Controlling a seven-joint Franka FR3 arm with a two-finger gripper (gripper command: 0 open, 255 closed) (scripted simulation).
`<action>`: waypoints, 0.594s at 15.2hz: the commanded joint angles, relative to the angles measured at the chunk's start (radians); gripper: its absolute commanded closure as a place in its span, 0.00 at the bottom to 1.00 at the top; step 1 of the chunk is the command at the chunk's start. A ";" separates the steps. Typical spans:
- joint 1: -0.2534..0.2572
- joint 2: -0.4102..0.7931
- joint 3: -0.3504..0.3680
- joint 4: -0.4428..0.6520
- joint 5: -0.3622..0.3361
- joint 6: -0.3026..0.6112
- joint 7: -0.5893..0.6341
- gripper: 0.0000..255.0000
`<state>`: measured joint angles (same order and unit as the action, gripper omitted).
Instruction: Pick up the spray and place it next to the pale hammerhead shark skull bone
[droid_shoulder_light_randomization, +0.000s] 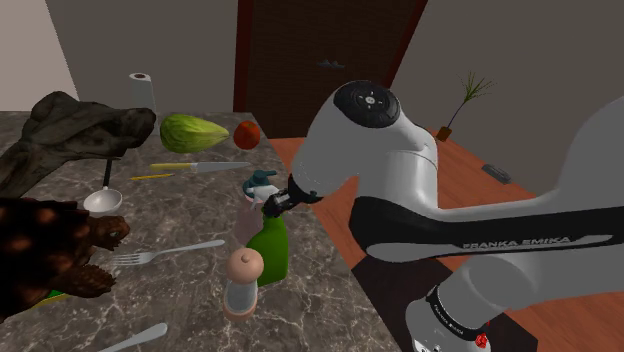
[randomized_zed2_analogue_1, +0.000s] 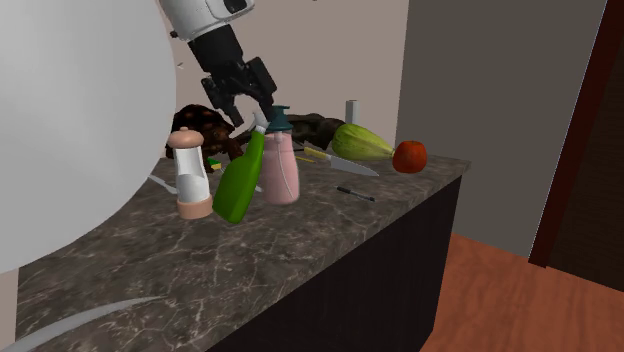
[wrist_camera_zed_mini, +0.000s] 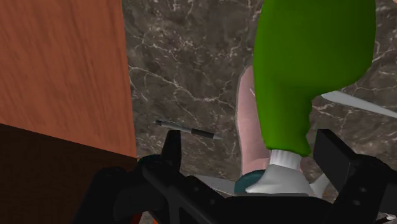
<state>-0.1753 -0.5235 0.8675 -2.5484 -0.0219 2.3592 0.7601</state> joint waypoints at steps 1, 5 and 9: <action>-0.113 0.058 0.138 0.040 -0.094 0.060 0.129 0.00; -0.276 0.112 0.305 0.076 -0.200 0.116 0.248 0.00; -0.372 0.149 0.381 0.070 -0.254 0.166 0.286 0.00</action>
<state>-0.5287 -0.3803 1.2351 -2.4756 -0.2648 2.5136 1.0385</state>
